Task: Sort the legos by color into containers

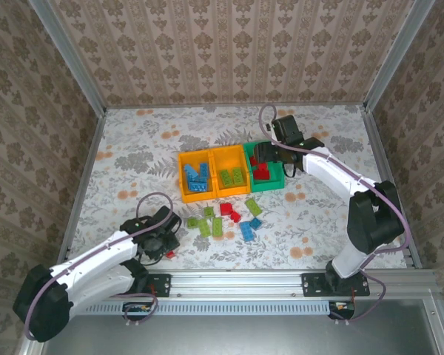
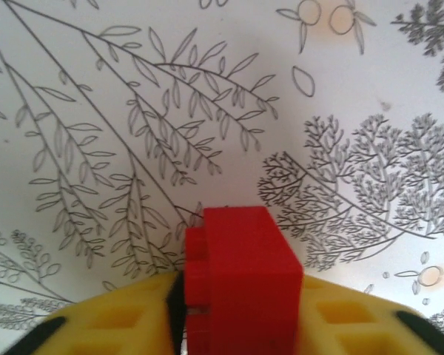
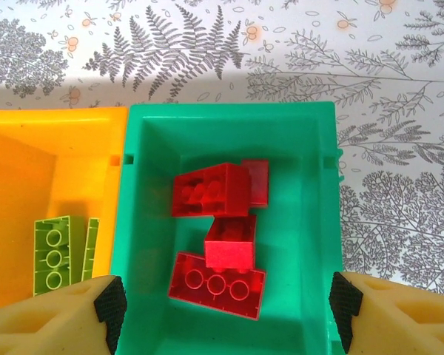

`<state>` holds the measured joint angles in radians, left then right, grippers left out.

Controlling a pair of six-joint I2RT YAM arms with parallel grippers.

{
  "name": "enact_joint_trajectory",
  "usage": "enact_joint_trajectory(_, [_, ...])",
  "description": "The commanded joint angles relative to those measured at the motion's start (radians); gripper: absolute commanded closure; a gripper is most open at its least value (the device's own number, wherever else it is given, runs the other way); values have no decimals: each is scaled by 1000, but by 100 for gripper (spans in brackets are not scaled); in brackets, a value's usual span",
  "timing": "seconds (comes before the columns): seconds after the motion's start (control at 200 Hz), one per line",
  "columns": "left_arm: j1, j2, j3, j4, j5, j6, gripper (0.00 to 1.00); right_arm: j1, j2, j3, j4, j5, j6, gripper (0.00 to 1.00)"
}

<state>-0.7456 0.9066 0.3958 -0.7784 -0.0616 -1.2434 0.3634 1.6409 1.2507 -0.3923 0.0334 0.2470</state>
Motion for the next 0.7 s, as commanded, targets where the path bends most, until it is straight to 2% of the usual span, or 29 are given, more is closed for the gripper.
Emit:
enact_joint_trajectory(0.0, [-8,22,-3,72,1,24,75,-6,-52,-33,3,28,18,24])
enact_joint_trajectory(0.145, [-7,34,28,93,-9,48,82,-18,-104,-90,15,56,18,23])
enact_joint_trajectory(0.325, [-7,67,175,112,-67,137,82,-43,-176,-192,31,72,33,23])
enact_joint_trajectory(0.475, [-7,235,390,178,-62,287,80,-56,-243,-284,49,80,62,22])
enact_joint_trajectory(0.69, [-21,601,790,319,59,521,79,-71,-360,-423,68,83,122,22])
